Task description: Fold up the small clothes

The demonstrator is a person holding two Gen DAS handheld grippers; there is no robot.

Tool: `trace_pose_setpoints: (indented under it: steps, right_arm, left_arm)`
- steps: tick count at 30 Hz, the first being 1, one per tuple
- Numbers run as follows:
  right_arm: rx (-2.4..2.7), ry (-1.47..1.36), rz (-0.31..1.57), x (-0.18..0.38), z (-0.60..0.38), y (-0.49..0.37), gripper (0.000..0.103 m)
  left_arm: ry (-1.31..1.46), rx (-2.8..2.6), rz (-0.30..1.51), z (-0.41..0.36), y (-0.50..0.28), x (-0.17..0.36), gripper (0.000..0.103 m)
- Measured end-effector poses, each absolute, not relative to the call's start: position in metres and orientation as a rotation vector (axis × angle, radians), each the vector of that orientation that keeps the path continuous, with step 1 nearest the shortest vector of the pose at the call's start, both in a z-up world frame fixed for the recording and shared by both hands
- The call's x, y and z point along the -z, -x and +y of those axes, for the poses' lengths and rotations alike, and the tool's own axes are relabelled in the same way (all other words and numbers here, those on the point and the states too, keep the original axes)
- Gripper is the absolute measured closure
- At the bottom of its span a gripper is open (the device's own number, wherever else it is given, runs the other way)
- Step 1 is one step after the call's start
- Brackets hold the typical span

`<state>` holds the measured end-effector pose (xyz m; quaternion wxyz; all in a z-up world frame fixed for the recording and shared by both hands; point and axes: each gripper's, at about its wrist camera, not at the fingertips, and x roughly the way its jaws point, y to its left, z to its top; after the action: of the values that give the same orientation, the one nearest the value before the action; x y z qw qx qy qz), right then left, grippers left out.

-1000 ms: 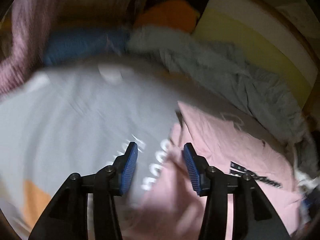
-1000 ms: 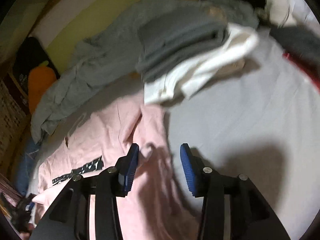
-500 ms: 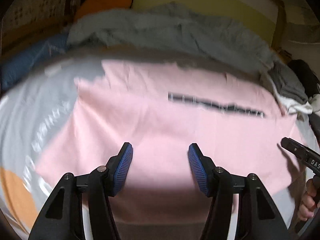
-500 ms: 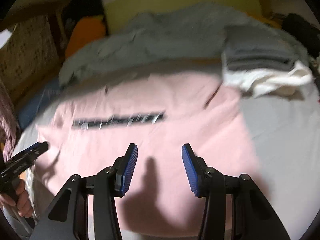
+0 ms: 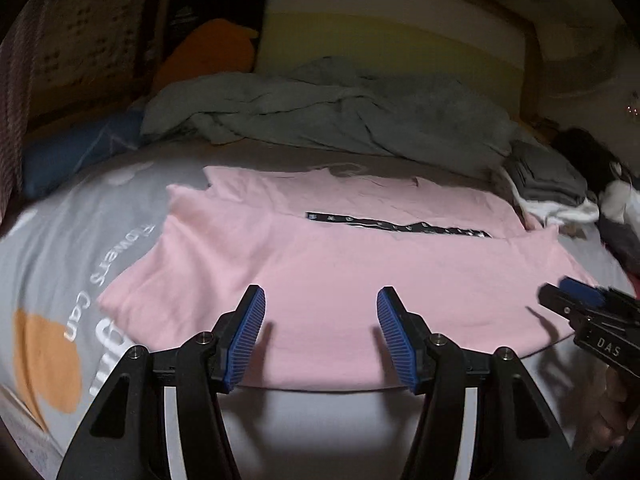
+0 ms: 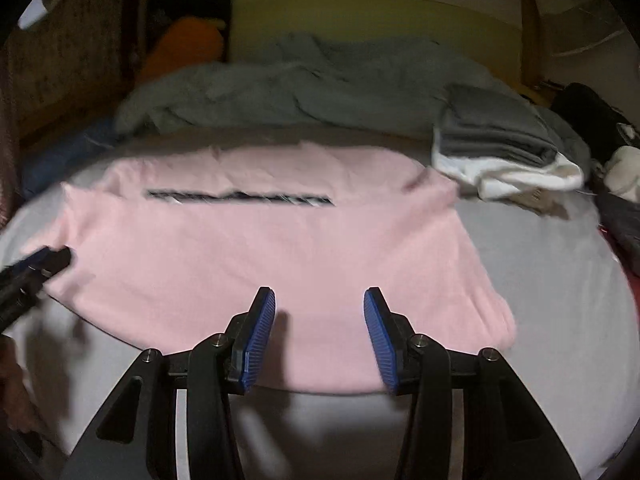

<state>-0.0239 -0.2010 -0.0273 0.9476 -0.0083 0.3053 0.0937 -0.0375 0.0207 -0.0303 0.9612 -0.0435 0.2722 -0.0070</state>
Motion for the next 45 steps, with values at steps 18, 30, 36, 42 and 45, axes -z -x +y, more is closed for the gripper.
trace_pose_setpoints:
  steps: [18, 30, 36, 42, 45]
  right_arm:
    - [-0.264, 0.072, 0.629, 0.041, -0.182, 0.047, 0.054]
    - [0.155, 0.131, 0.611, 0.039, -0.244, 0.030, 0.054]
    - [0.252, -0.037, 0.610, 0.029, -0.288, 0.029, 0.054]
    - [0.073, 0.005, 0.446, 0.008, -0.252, 0.052, 0.054]
    - [-0.126, -0.017, 0.496, 0.015, -0.218, 0.046, 0.054]
  left_arm:
    - [0.035, -0.024, 0.480, 0.008, 0.068, 0.029, 0.046]
    - [0.371, -0.504, 0.654, 0.134, 0.040, 0.044, 0.048]
    - [0.323, -0.555, 0.581, 0.133, 0.054, 0.041, 0.051]
    - [0.266, -0.212, 0.480, 0.091, 0.054, 0.023, 0.052]
    - [0.304, 0.089, 0.628, 0.062, 0.020, 0.030, 0.054]
